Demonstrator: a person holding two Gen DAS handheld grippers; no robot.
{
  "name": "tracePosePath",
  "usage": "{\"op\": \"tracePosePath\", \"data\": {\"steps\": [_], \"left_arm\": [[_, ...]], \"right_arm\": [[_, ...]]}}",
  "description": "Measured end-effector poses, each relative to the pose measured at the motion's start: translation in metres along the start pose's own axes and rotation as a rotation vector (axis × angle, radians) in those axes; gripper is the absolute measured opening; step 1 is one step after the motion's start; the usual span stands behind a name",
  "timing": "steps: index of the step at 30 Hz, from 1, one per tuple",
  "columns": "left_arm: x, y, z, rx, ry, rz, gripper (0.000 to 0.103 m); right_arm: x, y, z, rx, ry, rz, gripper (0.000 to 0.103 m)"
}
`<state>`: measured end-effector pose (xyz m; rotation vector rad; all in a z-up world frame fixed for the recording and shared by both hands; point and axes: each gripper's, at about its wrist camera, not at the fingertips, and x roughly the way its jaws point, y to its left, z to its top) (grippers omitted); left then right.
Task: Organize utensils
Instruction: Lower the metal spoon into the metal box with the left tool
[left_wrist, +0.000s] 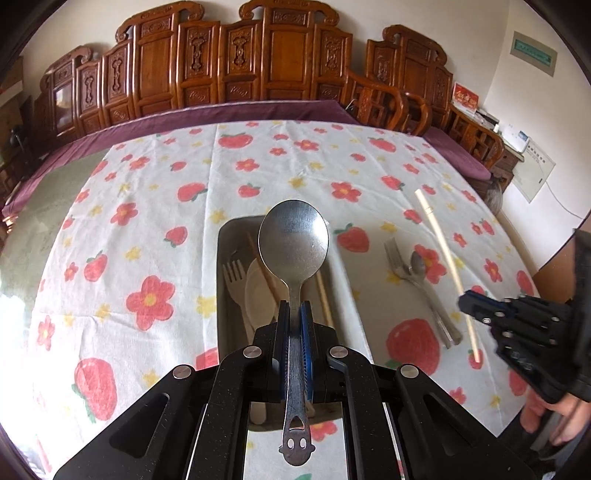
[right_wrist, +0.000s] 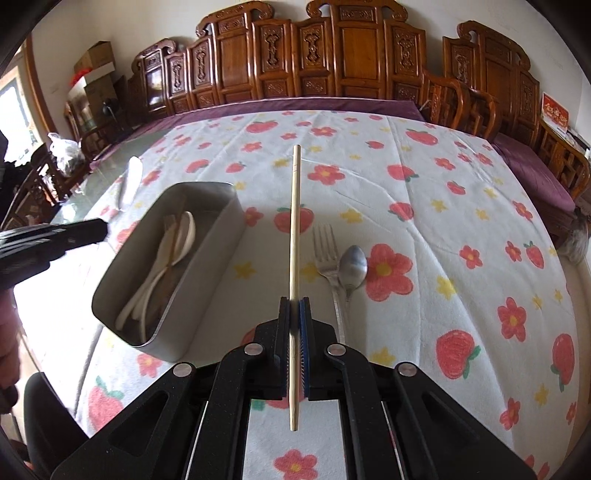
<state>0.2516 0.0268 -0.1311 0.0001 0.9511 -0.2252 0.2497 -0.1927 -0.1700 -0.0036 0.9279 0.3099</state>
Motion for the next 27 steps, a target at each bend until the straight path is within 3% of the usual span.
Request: {"op": "tracePosePath", "data": {"steps": [11, 27], "left_arm": [[0.045, 0.021, -0.002, -0.031, 0.077, 0.035, 0.005], [0.075, 0.014, 0.008, -0.017, 0.107, 0.037, 0.005]], "right_arm": [[-0.008, 0.017, 0.003, -0.029, -0.013, 0.062, 0.006], [-0.005, 0.012, -0.001, -0.022, -0.002, 0.086, 0.006]]}}
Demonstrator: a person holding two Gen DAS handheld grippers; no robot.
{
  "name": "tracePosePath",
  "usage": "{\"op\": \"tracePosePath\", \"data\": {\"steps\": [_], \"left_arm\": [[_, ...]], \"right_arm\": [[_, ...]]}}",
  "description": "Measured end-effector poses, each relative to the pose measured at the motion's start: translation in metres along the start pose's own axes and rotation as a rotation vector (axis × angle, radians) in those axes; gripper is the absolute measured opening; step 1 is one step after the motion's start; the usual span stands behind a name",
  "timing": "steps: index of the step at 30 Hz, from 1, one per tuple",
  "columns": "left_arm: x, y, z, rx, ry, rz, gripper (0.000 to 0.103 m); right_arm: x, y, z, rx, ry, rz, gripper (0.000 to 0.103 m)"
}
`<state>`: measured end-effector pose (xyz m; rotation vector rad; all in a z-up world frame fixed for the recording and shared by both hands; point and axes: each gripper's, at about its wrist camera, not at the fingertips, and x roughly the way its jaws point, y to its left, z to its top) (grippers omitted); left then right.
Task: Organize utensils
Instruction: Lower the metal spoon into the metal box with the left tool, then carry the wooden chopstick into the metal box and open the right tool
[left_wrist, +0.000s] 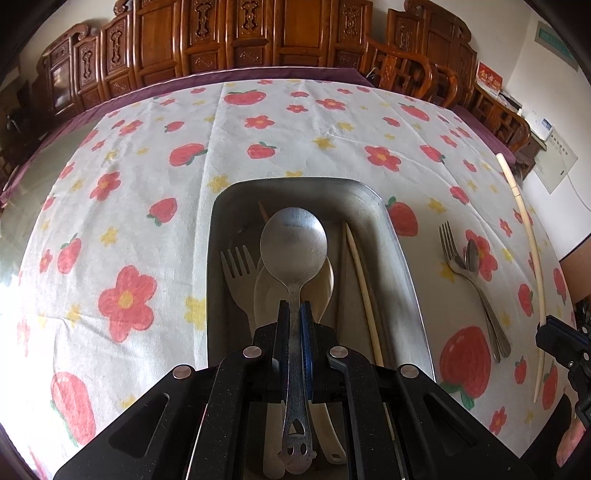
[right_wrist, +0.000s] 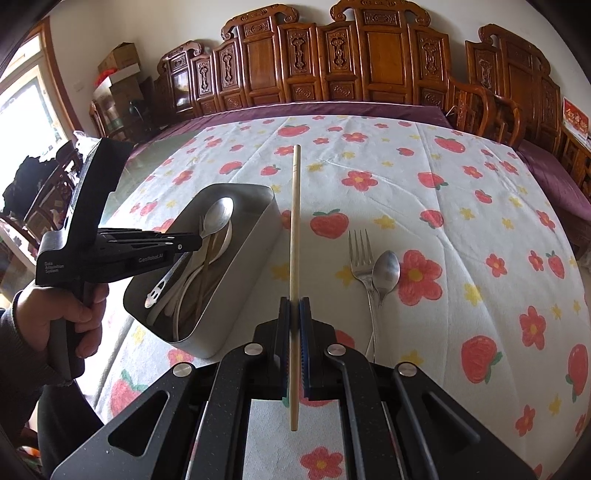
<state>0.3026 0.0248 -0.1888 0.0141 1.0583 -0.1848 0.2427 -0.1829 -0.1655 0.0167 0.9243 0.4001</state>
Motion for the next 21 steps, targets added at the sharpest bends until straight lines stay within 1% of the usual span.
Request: {"op": "tracePosePath", "data": {"steps": [10, 14, 21], "left_arm": [[0.003, -0.005, 0.001, 0.006, 0.021, 0.0, 0.005], [-0.008, -0.004, -0.001, 0.005, 0.002, 0.0, 0.005], [-0.041, 0.001, -0.01, -0.001, -0.046, 0.003, 0.005]], "right_arm": [[-0.007, 0.005, -0.002, -0.009, -0.005, 0.002, 0.006], [-0.008, 0.008, -0.002, -0.013, -0.009, 0.001, 0.006], [-0.014, 0.023, 0.001, -0.032, -0.023, 0.014, 0.006]]}}
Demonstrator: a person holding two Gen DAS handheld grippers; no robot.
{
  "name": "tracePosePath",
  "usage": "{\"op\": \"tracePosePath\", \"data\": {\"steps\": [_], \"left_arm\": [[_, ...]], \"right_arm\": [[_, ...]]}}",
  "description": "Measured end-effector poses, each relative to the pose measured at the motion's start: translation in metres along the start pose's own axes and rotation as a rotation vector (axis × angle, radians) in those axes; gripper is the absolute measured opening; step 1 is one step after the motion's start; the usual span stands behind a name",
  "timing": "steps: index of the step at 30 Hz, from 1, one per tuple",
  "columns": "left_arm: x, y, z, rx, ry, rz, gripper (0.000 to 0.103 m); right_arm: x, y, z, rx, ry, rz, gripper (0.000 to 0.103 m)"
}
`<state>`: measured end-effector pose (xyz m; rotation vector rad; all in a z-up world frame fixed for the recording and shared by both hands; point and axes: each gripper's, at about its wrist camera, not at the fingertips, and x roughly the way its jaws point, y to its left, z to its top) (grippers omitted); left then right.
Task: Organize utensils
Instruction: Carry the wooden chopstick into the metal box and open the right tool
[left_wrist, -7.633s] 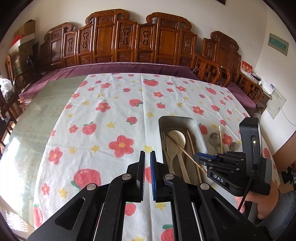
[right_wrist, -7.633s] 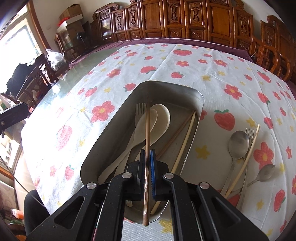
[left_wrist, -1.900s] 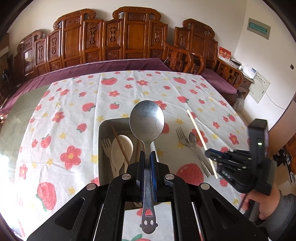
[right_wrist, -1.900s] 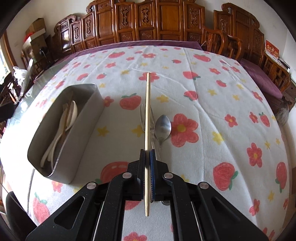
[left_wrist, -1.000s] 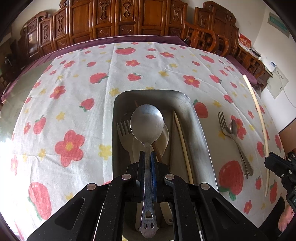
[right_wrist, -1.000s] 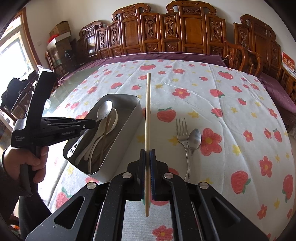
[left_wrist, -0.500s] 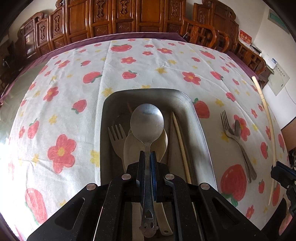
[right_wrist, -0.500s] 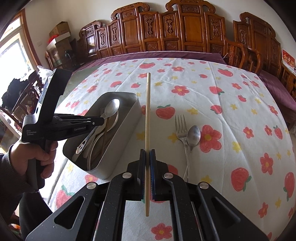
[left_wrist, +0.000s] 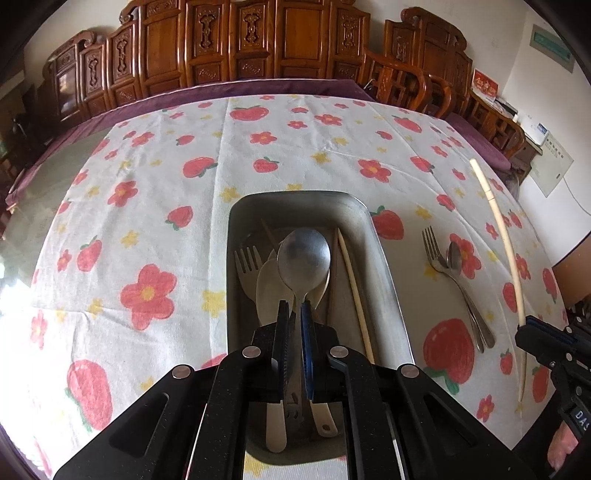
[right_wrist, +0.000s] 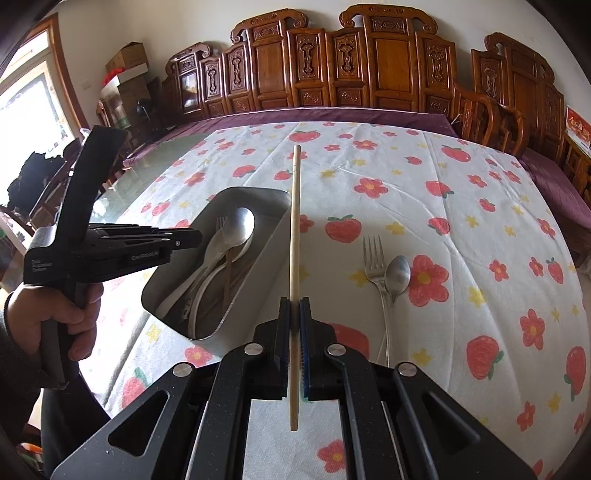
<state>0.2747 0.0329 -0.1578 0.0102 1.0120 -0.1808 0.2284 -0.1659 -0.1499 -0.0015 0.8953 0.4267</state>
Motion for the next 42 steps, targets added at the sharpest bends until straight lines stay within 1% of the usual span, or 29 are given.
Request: {"op": "tracePosePath", "data": {"steps": [8, 16, 18, 19, 20, 22, 24, 25, 29, 31, 32, 42], "left_arm": [[-0.041, 0.011, -0.011, -0.012, -0.056, 0.002, 0.005], [-0.073, 0.024, -0.017, -0.03, -0.103, 0.007, 0.006], [-0.079, 0.027, -0.019, -0.034, -0.112, 0.01, 0.014], [-0.081, 0.028, -0.019, -0.036, -0.117, 0.014, 0.024], [-0.084, 0.029, -0.021, -0.037, -0.124, 0.017, 0.03], [-0.09, 0.033, -0.024, -0.041, -0.131, 0.02, 0.036], [-0.094, 0.037, -0.027, -0.049, -0.138, 0.022, 0.048], [-0.097, 0.04, -0.029, -0.054, -0.148, 0.024, 0.057], [-0.103, 0.05, -0.035, -0.072, -0.157, 0.046, 0.072], [-0.105, 0.054, -0.037, -0.075, -0.161, 0.058, 0.076], [-0.105, 0.056, -0.039, -0.078, -0.161, 0.064, 0.077], [-0.111, 0.071, -0.044, -0.1, -0.157, 0.083, 0.077]], "right_arm": [[-0.003, 0.021, 0.004, -0.017, -0.012, 0.019, 0.006], [0.004, 0.036, 0.006, -0.013, -0.001, 0.041, 0.006], [0.007, 0.038, 0.007, -0.009, 0.004, 0.046, 0.006], [0.008, 0.04, 0.007, -0.008, 0.007, 0.047, 0.006], [0.009, 0.041, 0.007, -0.009, 0.01, 0.049, 0.006], [0.012, 0.044, 0.008, -0.01, 0.013, 0.052, 0.006], [0.014, 0.047, 0.009, -0.011, 0.014, 0.055, 0.006], [0.015, 0.048, 0.01, -0.01, 0.015, 0.056, 0.006], [0.021, 0.052, 0.012, -0.009, 0.021, 0.065, 0.006], [0.026, 0.055, 0.014, -0.009, 0.028, 0.07, 0.006], [0.029, 0.056, 0.014, -0.007, 0.033, 0.073, 0.006], [0.063, 0.062, 0.024, 0.009, 0.099, 0.09, 0.006]]}}
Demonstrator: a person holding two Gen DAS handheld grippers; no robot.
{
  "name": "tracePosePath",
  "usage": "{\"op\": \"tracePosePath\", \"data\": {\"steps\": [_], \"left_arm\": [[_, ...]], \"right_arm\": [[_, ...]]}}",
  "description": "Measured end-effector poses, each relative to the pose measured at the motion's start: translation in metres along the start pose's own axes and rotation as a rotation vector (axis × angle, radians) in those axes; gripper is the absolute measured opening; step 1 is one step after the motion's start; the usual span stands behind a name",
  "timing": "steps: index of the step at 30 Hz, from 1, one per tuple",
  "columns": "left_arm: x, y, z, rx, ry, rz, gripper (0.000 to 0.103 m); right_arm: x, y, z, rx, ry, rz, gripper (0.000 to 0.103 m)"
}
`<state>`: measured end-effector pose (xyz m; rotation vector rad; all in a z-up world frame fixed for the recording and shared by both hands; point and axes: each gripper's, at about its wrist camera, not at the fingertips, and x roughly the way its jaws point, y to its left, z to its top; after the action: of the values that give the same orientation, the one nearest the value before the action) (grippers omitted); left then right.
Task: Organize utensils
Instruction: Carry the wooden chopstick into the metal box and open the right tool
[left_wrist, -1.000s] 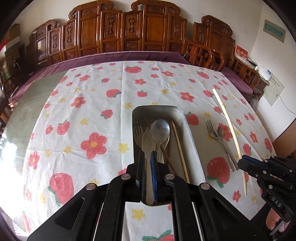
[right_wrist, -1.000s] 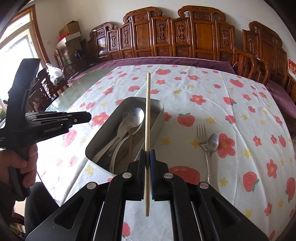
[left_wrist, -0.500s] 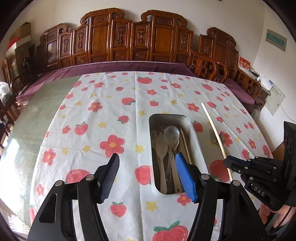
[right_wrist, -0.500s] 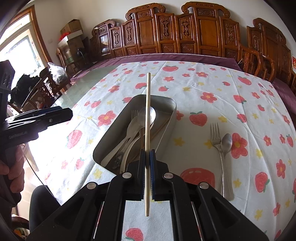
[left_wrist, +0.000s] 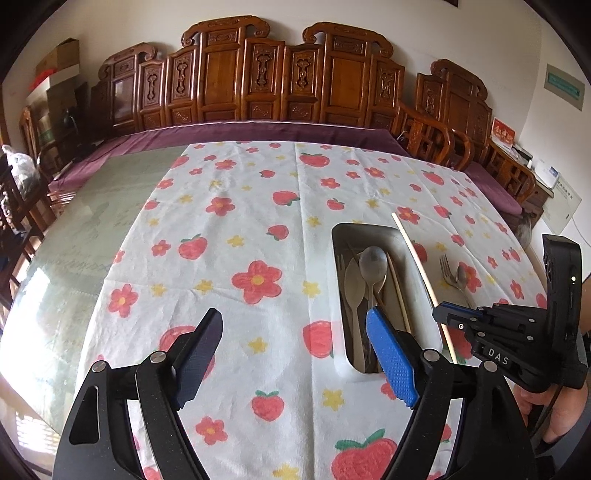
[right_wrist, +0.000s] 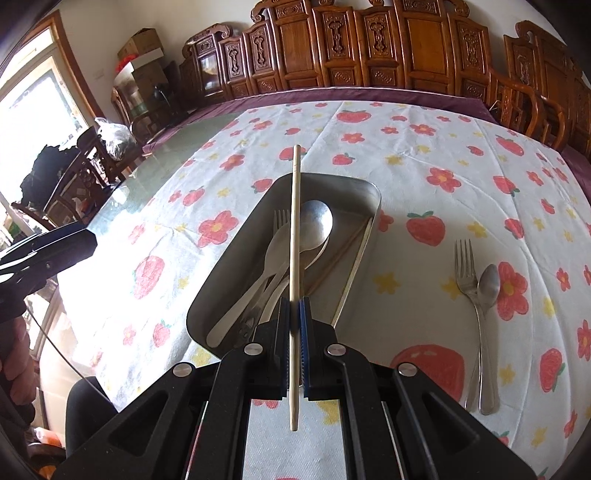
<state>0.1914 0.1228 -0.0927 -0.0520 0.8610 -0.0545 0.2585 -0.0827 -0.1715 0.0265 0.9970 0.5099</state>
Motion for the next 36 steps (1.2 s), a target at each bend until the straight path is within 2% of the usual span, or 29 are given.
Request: {"op": "tracePosePath", "data": {"steps": [14, 19, 29, 36], "left_arm": [[-0.004, 0.006, 0.0, -0.012, -0.006, 0.006, 0.077], [-0.004, 0.007, -0.001, -0.011, -0.004, 0.01, 0.077], [0.0, 0.007, -0.003, -0.011, 0.008, 0.018, 0.077], [0.0, 0.001, -0.001, -0.001, 0.009, 0.019, 0.077]], "right_arm": [[0.037, -0.001, 0.021, 0.005, 0.051, -0.029, 0.006], [0.049, 0.0, 0.022, 0.026, 0.073, -0.014, 0.006], [0.057, 0.011, 0.02, 0.033, 0.091, 0.032, 0.006], [0.045, 0.009, 0.02, 0.0, 0.055, 0.03, 0.007]]}}
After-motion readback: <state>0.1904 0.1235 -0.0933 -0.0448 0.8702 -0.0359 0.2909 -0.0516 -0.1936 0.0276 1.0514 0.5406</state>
